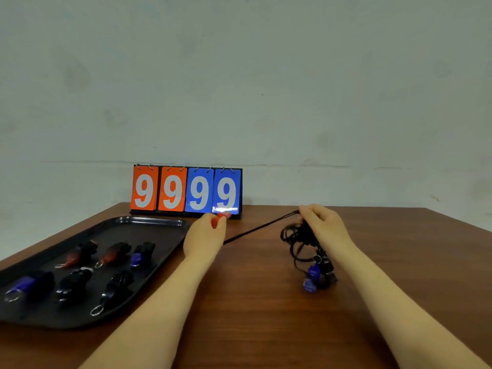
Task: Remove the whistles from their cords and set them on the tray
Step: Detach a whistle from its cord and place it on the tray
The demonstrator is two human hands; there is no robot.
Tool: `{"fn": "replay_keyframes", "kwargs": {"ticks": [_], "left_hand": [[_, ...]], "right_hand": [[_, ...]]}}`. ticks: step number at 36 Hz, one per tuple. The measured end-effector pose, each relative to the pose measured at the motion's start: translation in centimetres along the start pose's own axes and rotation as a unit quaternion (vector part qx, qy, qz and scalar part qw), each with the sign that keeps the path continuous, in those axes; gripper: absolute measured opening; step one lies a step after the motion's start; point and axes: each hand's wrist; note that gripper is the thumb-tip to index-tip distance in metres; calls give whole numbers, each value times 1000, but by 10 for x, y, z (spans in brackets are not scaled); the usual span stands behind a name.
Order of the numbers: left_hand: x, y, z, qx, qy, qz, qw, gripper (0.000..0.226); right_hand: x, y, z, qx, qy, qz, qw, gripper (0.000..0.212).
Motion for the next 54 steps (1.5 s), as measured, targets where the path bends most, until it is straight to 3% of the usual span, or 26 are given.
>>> {"fn": "replay_keyframes", "kwargs": {"ticks": [6, 8, 12, 15, 19, 23, 26, 28, 31, 35, 37, 38, 41, 43, 45, 50, 52, 54], "left_hand": [[0, -11, 3, 138, -15, -120, 983, 34], [-2, -15, 6, 164, -24, -129, 978, 41], [-16, -17, 24, 50, -118, -127, 984, 36], [-29, -18, 35, -16, -127, -228, 965, 44], [-36, -19, 35, 11, -141, -334, 932, 35], [-28, -13, 36, -57, -67, -278, 956, 33], [-21, -10, 34, -140, 34, -226, 963, 30], [-17, -8, 34, -200, 106, -206, 952, 27], [-14, -4, 37, -327, 201, -170, 908, 20], [-13, 2, 39, -443, 252, -121, 852, 26], [-12, 5, 39, -496, 266, -102, 821, 27], [-11, 5, 38, -519, 271, -97, 805, 27], [-11, 7, 38, -569, 279, -87, 769, 30], [-12, 7, 38, -593, 290, -82, 747, 30], [-11, 8, 38, -610, 301, -77, 729, 29], [-10, 11, 38, -648, 318, -56, 690, 29], [-11, 14, 39, -655, 327, -50, 680, 30], [-11, 15, 39, -655, 333, -44, 677, 29]], "right_hand": [[-6, -14, 7, -59, 47, -53, 996, 26], [-7, -20, 9, -76, 59, -66, 993, 25], [-6, -28, 14, -91, 54, -96, 990, 30], [-2, -33, 15, -99, 22, -116, 988, 34], [6, -24, 20, -137, -20, -141, 980, 32], [8, -7, 21, -183, -28, -145, 972, 34], [3, -6, 20, -191, -35, -183, 964, 31], [-1, -11, 21, -214, -16, -203, 955, 19], [-4, -16, 20, -216, 12, -182, 959, 16], [-1, -15, 15, -116, -9, -120, 986, 20], [2, -15, 10, 42, -81, -67, 994, 20], [3, -15, 6, 156, -126, -39, 979, 20], [5, -9, -1, 422, -194, -7, 885, 21], [7, -3, 0, 513, -218, 2, 831, 20], [11, 1, 4, 549, -236, 26, 801, 21], [16, 5, 17, 491, -257, 56, 831, 25], [17, 6, 20, 360, -236, 103, 897, 25], [16, 8, 20, 119, -168, 156, 966, 25]]}}
Point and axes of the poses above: each hand's wrist, its own x-axis towards the middle knuckle, its own y-axis out of the back of the hand, z = x × y, and after that the axes turned 3 degrees about z, right-handed
